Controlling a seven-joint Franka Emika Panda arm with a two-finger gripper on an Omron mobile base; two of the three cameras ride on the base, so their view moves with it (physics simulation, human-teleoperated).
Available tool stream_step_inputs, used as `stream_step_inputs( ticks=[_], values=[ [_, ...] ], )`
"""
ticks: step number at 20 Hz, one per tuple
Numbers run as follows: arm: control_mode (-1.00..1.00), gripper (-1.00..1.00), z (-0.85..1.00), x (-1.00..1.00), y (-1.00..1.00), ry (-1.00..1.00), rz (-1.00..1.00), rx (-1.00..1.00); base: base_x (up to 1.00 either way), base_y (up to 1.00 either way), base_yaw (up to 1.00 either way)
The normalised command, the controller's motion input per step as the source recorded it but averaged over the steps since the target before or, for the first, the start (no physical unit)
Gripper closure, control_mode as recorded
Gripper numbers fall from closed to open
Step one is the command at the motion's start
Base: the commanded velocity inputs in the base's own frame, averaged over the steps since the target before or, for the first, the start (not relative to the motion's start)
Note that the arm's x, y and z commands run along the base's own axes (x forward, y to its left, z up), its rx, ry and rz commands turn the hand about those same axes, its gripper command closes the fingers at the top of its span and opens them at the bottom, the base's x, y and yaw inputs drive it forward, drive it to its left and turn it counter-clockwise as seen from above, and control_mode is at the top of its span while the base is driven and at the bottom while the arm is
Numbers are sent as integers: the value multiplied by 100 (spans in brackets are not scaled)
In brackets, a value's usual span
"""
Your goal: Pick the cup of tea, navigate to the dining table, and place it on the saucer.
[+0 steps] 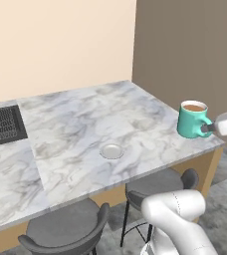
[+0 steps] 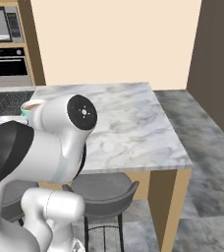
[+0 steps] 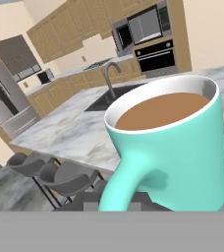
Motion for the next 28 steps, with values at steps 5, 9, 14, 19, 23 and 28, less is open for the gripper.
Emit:
stream_step_inputs(
  ticks=[5,9,14,19,23,28],
  values=[
    [100,100,0,0,0,0,0,0,0,0,0],
    [100,100,0,0,0,0,0,0,0,0,4],
    [-100,100,-23,24,-5,0,14,4,4,0,3],
    [-100,100,-79,76,16,5,31,2,0,0,0],
    [-100,100,-67,100,15,2,29,0,0,0,0],
    [-100,100,-67,94,19,-6,28,0,0,0,0]
  ],
)
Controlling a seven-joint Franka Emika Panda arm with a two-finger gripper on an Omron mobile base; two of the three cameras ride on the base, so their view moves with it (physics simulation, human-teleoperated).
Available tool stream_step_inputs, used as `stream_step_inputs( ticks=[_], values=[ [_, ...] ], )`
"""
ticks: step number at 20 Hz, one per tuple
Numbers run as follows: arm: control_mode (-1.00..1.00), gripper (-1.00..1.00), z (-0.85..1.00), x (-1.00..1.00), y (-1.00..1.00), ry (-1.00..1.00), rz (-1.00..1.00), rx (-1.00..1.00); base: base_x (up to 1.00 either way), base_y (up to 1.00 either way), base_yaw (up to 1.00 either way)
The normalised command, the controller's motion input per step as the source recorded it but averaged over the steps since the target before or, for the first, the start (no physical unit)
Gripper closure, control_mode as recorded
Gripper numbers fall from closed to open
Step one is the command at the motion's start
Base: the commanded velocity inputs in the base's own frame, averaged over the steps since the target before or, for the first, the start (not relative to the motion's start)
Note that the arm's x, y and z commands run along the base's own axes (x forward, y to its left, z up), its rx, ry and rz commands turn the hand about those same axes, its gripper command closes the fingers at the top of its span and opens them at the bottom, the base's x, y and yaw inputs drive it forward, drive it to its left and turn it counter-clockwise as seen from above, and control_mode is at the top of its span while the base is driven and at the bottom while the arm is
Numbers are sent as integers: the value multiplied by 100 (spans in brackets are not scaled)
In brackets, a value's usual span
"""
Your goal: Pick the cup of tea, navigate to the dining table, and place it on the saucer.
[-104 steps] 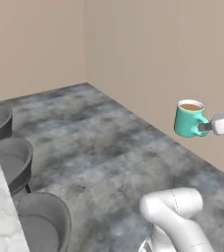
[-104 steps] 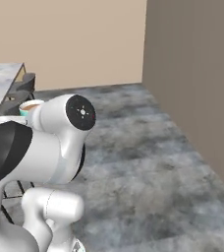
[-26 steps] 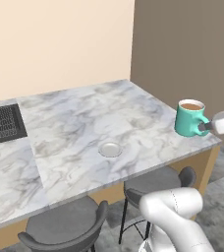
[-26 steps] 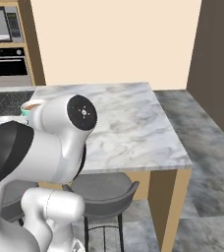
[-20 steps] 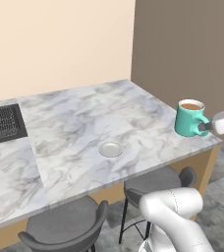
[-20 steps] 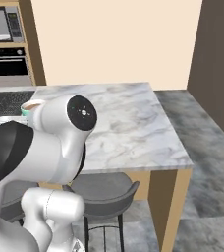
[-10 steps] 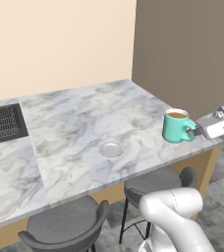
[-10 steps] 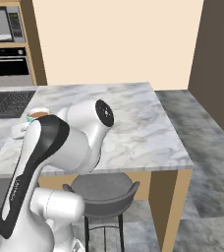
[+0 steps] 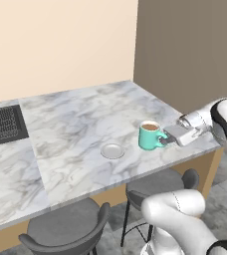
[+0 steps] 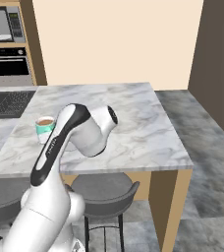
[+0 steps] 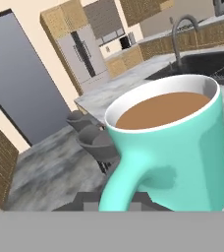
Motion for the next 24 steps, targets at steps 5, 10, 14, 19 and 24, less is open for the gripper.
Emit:
stream_step_inputs(
  ticks=[5,10,14,19,24],
  values=[
    [-100,100,-35,85,0,0,23,0,0,0,0],
    [-100,100,-22,57,4,2,9,0,0,0,0],
    [-100,100,-1,43,0,12,0,0,0,0,0],
    [-100,100,-26,57,5,13,0,0,0,0,0],
    [-100,100,-45,30,28,10,0,0,0,0,0]
  ],
)
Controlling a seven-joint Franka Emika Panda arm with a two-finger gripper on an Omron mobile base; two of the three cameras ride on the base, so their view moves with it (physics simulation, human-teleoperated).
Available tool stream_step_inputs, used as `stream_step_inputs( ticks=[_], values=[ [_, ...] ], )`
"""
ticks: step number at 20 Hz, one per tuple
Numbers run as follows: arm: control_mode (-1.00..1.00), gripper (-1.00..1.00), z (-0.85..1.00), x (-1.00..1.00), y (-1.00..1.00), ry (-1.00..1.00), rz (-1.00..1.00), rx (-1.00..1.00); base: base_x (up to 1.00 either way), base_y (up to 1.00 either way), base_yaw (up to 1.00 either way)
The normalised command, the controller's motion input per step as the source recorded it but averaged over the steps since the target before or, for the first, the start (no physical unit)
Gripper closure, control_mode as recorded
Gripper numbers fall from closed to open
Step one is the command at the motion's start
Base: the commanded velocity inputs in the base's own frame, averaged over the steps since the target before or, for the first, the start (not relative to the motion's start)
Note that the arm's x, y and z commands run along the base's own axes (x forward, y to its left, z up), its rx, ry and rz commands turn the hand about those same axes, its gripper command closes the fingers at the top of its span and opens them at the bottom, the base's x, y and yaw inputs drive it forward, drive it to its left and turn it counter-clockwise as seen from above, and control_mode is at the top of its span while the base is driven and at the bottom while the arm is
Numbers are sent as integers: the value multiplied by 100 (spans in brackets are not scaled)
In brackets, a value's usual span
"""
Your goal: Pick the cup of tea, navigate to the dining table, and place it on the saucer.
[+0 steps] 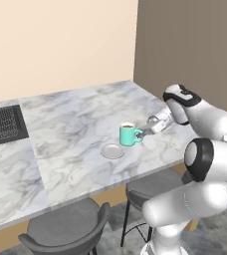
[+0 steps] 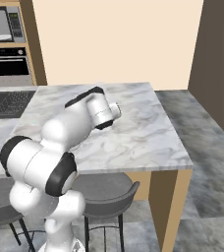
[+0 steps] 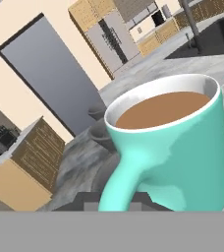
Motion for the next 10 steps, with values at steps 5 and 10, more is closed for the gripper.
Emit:
stream_step_inputs(
  ticks=[5,10],
  values=[
    [-100,100,-57,2,30,5,0,0,0,0,0],
    [-100,100,-34,0,9,0,2,0,0,0,0]
  ],
)
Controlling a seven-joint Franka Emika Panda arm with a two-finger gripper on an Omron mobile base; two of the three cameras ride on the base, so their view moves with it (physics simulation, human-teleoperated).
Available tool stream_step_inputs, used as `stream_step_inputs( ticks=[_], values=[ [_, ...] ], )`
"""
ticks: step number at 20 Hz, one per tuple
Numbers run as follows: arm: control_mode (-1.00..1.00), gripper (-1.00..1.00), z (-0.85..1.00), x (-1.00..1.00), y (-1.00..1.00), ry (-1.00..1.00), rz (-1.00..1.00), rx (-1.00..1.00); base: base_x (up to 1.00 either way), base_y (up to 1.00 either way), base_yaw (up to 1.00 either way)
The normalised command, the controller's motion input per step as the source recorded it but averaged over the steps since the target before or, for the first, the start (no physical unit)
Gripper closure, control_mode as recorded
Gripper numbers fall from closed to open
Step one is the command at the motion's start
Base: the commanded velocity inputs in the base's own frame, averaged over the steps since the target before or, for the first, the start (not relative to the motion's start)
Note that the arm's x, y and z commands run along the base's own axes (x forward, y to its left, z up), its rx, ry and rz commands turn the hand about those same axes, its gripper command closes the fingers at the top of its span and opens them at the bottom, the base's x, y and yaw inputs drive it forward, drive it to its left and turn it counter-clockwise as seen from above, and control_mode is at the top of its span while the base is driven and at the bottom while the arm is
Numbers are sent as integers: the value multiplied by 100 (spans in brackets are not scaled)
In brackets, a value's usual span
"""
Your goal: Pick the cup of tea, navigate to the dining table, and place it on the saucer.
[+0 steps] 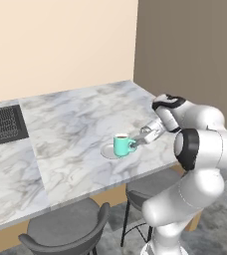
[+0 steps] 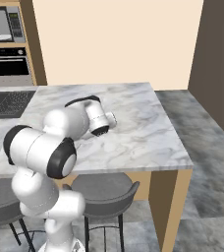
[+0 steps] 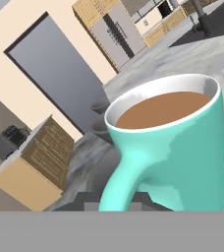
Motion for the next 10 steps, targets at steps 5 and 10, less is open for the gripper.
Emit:
stream_step_inputs(
  ticks=[5,10],
  values=[
    [-100,100,-28,11,3,0,2,0,0,0,0],
    [-100,100,-23,28,7,0,1,-2,0,0,0]
  ],
)
